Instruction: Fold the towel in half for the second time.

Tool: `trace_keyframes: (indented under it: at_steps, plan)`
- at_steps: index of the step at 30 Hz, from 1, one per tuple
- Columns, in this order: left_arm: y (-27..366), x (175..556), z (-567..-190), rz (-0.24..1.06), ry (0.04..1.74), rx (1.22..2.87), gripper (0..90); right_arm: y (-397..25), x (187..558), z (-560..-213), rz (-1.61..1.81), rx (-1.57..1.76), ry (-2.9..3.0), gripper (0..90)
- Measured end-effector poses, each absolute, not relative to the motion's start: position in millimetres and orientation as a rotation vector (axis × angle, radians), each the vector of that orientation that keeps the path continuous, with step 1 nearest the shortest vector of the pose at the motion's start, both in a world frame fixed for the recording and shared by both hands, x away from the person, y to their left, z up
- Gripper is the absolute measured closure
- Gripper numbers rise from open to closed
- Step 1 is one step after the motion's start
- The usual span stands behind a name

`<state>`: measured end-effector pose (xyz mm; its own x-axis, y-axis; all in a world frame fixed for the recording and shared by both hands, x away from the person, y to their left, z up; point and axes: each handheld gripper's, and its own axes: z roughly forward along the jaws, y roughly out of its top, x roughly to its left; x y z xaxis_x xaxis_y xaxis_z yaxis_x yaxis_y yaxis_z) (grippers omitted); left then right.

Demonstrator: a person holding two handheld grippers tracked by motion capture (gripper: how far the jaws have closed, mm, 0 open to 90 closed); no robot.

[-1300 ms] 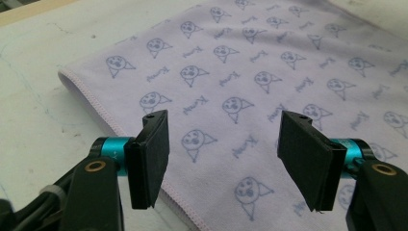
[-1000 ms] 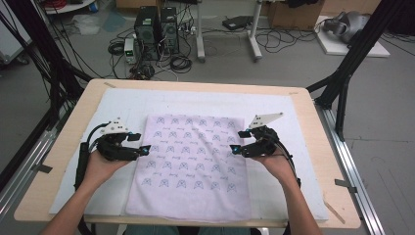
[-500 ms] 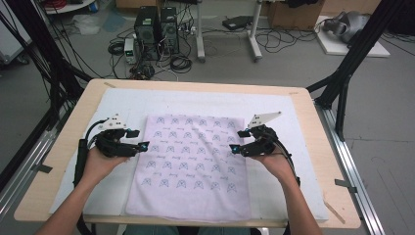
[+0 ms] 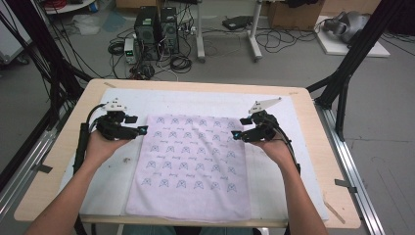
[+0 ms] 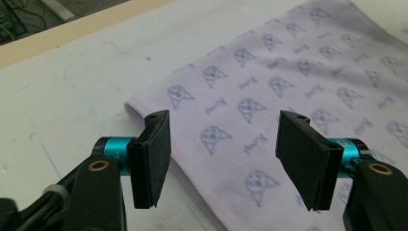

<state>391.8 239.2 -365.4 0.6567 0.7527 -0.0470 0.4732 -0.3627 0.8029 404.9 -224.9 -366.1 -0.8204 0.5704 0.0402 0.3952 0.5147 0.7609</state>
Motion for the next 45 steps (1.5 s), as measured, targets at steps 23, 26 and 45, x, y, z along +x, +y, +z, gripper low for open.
trace_keyframes:
  at_steps: [23, 26, 45]
  plan:
    - [225.4, 459.3, -439.2, 0.373, 1.272, 2.007, 42.9, -234.1, 461.6, -434.0, 0.958, 1.139, 2.497, 37.1]
    - [223.4, 458.6, -438.1, 0.426, 1.272, 2.039, 52.2, -236.8, 462.0, -438.3, 0.977, 1.157, 2.493, 42.0]
    - [221.9, 460.4, -397.3, 0.463, 1.149, 1.925, 85.4, -237.8, 463.3, -403.3, 1.159, 1.083, 2.486, 84.1]
